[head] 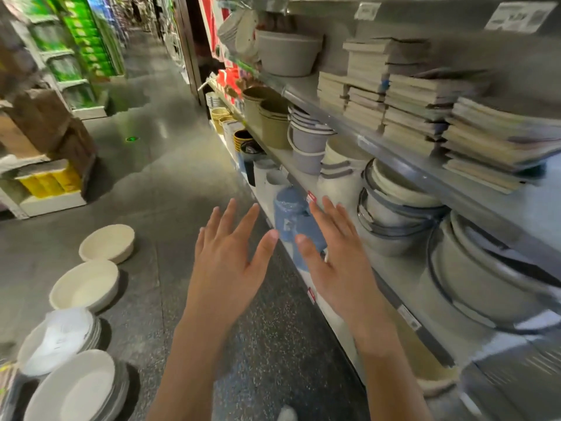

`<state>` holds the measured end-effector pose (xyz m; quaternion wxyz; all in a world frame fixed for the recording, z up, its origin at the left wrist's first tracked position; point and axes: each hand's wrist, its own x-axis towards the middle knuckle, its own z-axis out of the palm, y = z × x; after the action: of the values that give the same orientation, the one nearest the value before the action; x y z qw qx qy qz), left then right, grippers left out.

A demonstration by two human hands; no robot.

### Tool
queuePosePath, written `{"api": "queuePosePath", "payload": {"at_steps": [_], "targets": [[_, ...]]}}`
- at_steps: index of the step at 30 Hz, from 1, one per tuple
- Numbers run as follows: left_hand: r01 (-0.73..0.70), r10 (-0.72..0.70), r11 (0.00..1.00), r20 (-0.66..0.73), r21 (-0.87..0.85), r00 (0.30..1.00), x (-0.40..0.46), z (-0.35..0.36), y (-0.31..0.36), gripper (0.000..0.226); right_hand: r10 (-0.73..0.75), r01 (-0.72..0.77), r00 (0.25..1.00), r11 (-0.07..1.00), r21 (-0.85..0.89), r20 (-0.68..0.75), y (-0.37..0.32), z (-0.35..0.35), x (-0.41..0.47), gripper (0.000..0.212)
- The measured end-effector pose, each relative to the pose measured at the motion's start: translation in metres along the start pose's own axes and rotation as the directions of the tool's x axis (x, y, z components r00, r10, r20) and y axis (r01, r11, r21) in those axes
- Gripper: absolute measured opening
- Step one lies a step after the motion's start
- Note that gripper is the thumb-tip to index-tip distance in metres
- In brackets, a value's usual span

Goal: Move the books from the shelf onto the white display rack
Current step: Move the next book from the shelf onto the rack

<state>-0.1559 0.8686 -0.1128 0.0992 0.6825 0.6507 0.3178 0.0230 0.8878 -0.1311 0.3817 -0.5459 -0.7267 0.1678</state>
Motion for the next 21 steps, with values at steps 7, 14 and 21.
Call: {"api": "queuePosePath", "payload": {"at_steps": [7, 14, 21], "targets": [[-0.001, 0.000, 1.000, -0.019, -0.017, 1.000, 0.142, 0.010, -0.021, 0.080, -0.012, 0.012, 1.000, 1.000, 0.000, -0.021, 0.021, 0.029, 0.146, 0.073], [0.049, -0.049, 0.997, 0.001, -0.065, 0.999, 0.229, 0.026, -0.068, 0.073, 0.012, -0.012, 0.998, 1.000, 0.000, 0.060, 0.036, 0.071, 0.239, 0.075], [0.009, -0.004, 0.994, 0.044, -0.110, 0.999, 0.336, 0.042, -0.129, 0.079, 0.086, -0.085, 0.996, 0.996, -0.027, 0.036, 0.043, 0.123, 0.334, 0.074]]}}
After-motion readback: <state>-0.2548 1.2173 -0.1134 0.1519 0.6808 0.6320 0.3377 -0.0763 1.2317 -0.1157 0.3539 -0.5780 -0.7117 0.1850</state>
